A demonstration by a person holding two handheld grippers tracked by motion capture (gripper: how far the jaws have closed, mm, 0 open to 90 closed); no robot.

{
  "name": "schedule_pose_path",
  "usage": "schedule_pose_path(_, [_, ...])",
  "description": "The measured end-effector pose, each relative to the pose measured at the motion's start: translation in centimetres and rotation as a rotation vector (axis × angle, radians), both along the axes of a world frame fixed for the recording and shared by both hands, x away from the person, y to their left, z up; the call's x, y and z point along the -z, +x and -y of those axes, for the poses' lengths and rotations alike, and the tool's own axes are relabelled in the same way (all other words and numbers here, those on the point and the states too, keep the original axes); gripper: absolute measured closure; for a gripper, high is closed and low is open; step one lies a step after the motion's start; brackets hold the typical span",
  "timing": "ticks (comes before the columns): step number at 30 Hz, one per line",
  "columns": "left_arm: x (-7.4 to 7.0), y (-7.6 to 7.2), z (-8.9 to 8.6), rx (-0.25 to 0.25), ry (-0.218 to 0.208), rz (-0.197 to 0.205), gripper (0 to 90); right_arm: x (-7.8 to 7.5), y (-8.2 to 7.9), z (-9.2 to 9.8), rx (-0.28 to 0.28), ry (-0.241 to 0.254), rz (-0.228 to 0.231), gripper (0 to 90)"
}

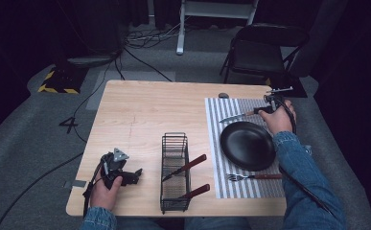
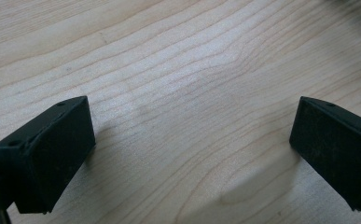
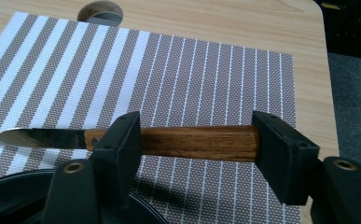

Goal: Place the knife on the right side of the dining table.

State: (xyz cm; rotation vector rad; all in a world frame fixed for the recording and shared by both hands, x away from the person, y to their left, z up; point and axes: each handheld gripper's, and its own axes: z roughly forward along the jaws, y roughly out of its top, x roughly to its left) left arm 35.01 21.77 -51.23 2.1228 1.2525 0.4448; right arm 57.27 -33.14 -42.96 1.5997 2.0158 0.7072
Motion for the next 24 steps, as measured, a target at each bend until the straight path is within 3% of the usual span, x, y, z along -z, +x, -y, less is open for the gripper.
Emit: schedule_pose_path(24, [0.0,0.0,0.0,0.000,0.000,0.000,0.2,1.5,0.3,0.7,0.050,0.044,-0.036,34.0])
